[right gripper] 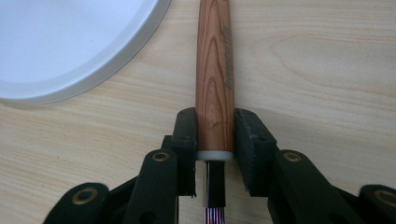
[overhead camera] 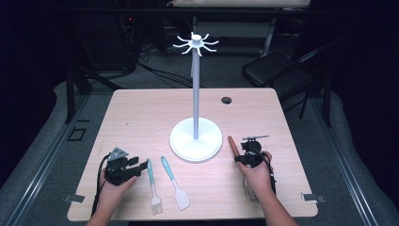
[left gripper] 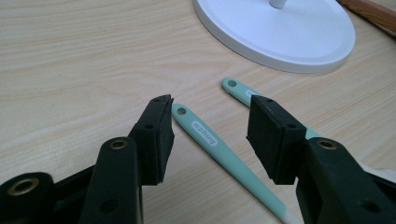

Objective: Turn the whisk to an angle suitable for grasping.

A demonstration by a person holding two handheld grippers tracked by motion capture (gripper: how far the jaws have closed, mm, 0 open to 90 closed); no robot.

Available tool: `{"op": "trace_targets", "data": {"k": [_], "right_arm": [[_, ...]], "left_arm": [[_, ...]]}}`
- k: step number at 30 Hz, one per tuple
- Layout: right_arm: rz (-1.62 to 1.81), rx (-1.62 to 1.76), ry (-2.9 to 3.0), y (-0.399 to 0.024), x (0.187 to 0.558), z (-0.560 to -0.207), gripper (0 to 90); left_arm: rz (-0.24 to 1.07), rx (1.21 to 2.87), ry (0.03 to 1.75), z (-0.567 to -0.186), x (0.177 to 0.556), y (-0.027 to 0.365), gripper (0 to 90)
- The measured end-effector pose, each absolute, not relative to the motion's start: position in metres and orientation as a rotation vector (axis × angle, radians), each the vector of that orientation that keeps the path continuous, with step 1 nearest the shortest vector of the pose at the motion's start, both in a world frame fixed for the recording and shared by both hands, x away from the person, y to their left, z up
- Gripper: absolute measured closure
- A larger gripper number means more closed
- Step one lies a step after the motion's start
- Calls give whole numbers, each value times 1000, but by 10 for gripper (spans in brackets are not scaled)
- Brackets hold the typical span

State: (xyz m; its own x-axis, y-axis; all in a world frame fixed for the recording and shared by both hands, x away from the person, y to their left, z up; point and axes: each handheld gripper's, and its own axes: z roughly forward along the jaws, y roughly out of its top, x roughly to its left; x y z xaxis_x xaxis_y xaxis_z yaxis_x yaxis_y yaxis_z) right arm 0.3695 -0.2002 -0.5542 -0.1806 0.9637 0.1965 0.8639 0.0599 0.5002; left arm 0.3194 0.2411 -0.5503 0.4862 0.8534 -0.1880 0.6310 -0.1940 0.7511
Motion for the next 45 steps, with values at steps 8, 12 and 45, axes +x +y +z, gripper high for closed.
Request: {"op": "trace_targets", "data": {"k": [8, 12, 45], "right_arm": [[865, 1816, 2131, -199, 362, -546, 709], [913, 1735, 2115, -198, 351, -537, 710], [1146, 1041, 2062, -152, 284, -514, 709]], "left_arm": [[338, 1912, 1223, -549, 318, 239, 502], [337, 1904, 1209, -547, 318, 237, 502], [-83, 1735, 967, -495, 350, 64, 486]]}}
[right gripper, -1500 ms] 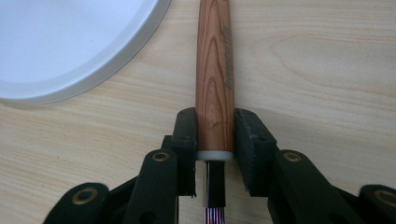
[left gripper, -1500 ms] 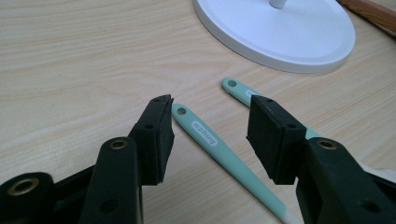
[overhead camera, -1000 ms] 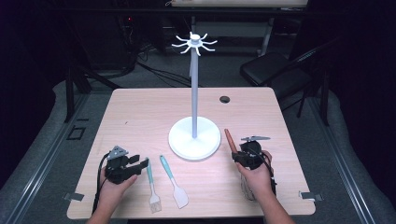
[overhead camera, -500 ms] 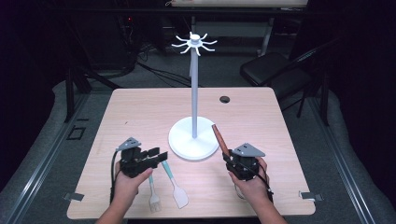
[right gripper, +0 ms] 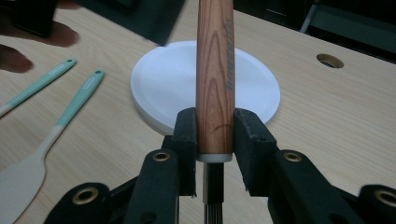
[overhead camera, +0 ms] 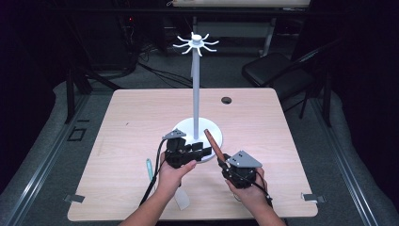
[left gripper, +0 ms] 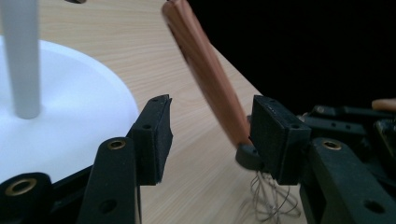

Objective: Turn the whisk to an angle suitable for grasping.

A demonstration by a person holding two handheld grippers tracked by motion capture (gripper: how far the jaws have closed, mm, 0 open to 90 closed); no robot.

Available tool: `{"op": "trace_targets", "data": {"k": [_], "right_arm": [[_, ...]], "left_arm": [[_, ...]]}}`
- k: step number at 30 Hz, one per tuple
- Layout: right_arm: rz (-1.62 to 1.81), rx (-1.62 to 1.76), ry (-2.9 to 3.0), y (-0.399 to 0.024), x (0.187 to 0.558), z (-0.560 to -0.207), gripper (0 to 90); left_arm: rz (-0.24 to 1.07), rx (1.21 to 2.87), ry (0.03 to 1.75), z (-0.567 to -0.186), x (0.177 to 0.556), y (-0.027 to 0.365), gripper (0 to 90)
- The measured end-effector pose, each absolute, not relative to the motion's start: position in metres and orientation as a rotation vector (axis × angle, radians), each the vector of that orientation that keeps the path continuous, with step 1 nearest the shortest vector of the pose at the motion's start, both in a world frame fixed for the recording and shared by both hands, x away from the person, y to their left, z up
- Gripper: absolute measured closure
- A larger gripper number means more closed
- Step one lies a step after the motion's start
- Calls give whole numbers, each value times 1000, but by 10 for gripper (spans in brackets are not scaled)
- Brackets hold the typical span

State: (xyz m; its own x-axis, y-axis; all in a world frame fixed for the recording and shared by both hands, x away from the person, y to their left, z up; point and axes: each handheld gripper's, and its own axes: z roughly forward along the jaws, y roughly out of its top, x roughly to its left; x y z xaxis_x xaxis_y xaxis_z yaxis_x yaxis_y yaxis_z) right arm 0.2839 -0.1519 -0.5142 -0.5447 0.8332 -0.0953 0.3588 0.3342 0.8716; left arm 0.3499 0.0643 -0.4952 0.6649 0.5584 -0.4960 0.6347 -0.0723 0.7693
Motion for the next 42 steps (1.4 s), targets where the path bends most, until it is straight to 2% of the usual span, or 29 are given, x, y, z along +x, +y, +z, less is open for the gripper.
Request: {"op": "trace_targets", "data": {"k": [11, 15, 19, 20, 21, 24, 30, 35, 42], "right_arm": [[1142, 980, 2090, -145, 282, -516, 708], [1137, 971, 2088, -143, 281, -516, 707], [1174, 991, 2104, -145, 284, -515, 705], [1182, 998, 2116, -146, 284, -515, 695], [1247, 1030, 2185, -151, 290, -515, 627], [1289, 1085, 2257, -158, 294, -514, 604], [1432, 1241, 2310, -172, 306, -515, 638], [1419, 1221, 2334, -170, 305, -516, 692], [1418, 1168, 2269, -165, 298, -509, 701]], "left_arm": [[-147, 1682, 1032, -501, 360, 54, 570], [-116, 1691, 1031, -502, 359, 53, 618], [-125, 1691, 1030, -502, 361, 54, 628], [-128, 1693, 1032, -502, 362, 55, 629], [-131, 1688, 1036, -501, 363, 57, 632], [-137, 1679, 1029, -501, 363, 60, 637], [-146, 1667, 970, -497, 360, 60, 651], [-140, 1670, 952, -495, 359, 61, 656], [-124, 1656, 923, -486, 351, 61, 647]]}}
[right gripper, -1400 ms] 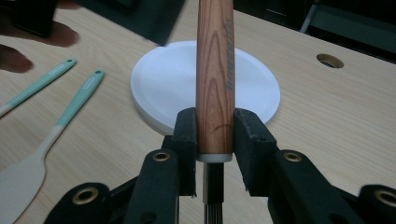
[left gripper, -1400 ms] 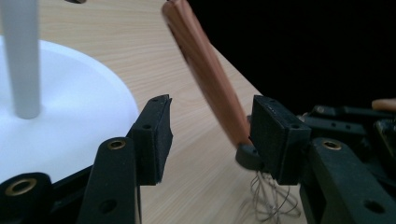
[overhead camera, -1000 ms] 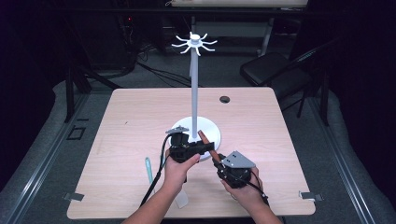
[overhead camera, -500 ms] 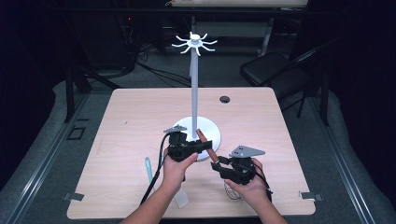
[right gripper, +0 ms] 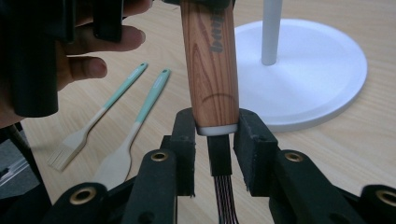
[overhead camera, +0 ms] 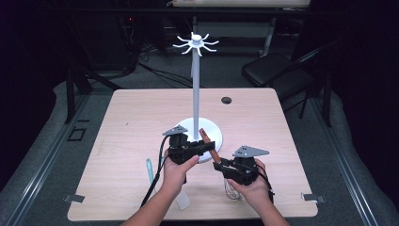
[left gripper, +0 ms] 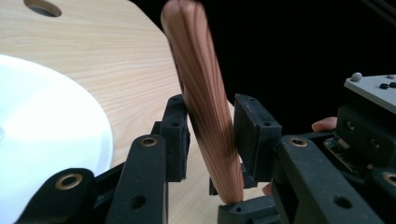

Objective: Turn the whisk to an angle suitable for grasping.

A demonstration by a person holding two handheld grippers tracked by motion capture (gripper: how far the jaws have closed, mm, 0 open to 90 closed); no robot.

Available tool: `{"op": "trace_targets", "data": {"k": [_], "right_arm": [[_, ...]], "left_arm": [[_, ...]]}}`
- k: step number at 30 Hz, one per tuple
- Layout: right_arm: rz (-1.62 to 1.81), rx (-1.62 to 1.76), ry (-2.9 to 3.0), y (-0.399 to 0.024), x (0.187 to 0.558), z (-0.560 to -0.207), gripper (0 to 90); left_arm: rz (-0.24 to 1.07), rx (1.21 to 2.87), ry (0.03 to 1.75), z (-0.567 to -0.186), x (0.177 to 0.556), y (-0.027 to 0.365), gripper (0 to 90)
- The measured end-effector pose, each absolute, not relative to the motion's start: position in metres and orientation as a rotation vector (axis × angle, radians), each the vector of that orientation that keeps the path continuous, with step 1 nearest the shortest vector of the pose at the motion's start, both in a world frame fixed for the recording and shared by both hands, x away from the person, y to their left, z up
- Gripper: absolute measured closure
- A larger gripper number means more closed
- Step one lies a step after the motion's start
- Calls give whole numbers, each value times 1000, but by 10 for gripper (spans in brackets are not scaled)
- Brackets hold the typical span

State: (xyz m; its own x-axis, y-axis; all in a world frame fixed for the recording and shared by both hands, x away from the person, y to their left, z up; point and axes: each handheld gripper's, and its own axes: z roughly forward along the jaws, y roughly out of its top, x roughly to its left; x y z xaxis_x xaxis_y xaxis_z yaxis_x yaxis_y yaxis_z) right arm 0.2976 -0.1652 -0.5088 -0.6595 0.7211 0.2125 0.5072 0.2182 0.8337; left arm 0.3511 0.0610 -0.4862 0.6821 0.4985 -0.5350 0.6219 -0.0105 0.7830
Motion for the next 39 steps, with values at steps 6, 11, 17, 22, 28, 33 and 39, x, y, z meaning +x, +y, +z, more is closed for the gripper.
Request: {"op": "trace_targets", "data": {"k": [6, 11, 17, 22, 28, 33, 39], "right_arm": [[1408, 1149, 2209, -162, 293, -503, 702], [1431, 1153, 2162, -160, 291, -501, 702], [1427, 1145, 2150, -160, 289, -500, 702], [1440, 1150, 2133, -160, 288, -500, 702], [1459, 1153, 2143, -161, 290, -500, 697], [1487, 1120, 2138, -165, 288, -498, 679], [1572, 1100, 2091, -182, 285, -486, 645]], "left_arm": [[-128, 1652, 897, -483, 343, 56, 654], [-129, 1667, 894, -483, 338, 51, 677], [-108, 1667, 902, -484, 334, 45, 707], [-101, 1665, 907, -484, 333, 45, 713], [-133, 1672, 894, -483, 336, 47, 723], [-130, 1687, 882, -479, 336, 48, 724], [-135, 1684, 874, -469, 343, 61, 725]]}}
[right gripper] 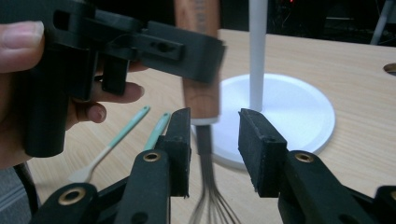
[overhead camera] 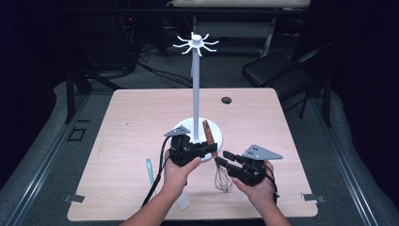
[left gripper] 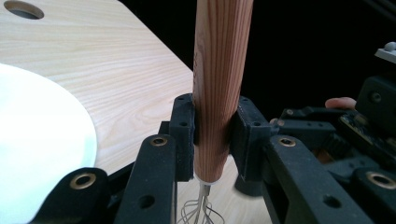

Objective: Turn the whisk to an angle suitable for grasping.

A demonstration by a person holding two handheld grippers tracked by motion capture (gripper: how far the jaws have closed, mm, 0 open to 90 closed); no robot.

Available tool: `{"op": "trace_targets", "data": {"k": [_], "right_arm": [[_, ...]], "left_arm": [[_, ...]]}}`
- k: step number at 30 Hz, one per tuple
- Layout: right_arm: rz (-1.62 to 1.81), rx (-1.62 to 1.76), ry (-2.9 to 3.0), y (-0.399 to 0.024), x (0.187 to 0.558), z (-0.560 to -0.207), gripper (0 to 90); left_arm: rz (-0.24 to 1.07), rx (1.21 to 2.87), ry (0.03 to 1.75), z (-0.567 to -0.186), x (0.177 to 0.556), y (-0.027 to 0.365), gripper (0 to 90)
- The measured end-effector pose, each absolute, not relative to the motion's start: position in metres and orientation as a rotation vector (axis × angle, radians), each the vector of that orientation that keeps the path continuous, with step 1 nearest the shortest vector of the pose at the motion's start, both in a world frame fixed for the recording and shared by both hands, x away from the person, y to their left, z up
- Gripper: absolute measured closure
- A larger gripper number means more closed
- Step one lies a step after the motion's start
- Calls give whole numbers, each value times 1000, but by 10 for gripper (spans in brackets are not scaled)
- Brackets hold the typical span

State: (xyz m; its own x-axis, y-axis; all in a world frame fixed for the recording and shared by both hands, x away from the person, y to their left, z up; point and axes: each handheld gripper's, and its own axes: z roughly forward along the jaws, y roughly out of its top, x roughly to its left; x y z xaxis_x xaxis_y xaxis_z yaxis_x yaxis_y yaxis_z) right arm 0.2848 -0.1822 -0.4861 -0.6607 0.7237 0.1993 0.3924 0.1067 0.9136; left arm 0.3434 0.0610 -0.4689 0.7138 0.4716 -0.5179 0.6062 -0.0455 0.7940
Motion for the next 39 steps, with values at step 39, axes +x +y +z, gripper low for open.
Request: {"op": "trace_targets", "data": {"k": [39], "right_arm": [[1138, 1363, 2152, -209, 323, -551, 537]], "left_arm": [[57, 1927, 493, -325, 380, 87, 725]]}}
